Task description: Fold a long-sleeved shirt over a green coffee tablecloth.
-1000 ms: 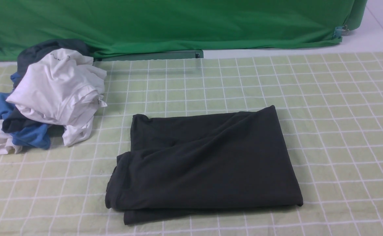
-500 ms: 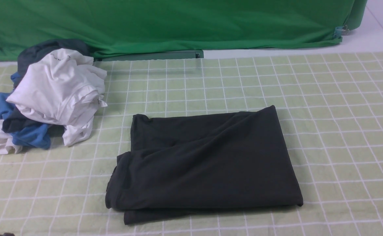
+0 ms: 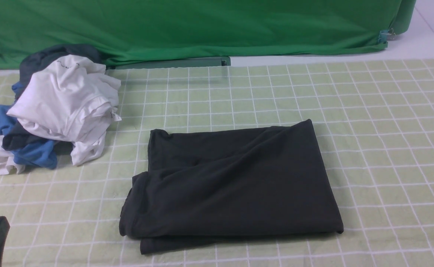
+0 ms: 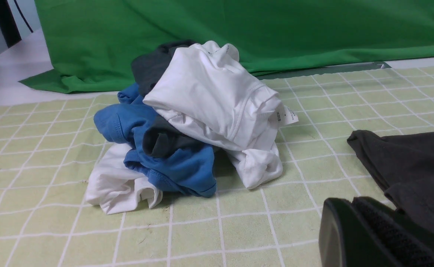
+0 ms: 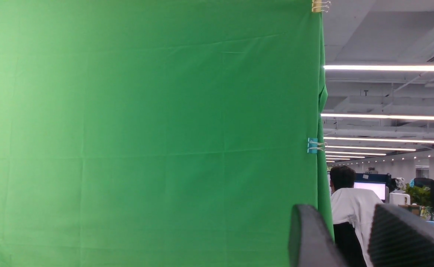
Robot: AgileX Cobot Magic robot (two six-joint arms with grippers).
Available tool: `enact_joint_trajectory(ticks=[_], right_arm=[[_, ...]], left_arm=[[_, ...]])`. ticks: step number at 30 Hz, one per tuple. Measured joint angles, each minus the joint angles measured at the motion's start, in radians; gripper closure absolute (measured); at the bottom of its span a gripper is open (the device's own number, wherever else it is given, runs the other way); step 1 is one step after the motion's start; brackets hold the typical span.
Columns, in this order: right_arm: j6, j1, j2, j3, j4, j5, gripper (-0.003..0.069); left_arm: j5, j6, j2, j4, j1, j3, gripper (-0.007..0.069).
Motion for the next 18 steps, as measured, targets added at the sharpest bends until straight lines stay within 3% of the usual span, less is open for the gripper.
enact_joint_trajectory(ticks=[18], right_arm=[[0.000, 0.000, 0.000, 0.000, 0.007, 0.000, 0.0414]], left_arm=[[0.000, 0.000, 0.000, 0.000, 0.000, 0.000, 0.0610]])
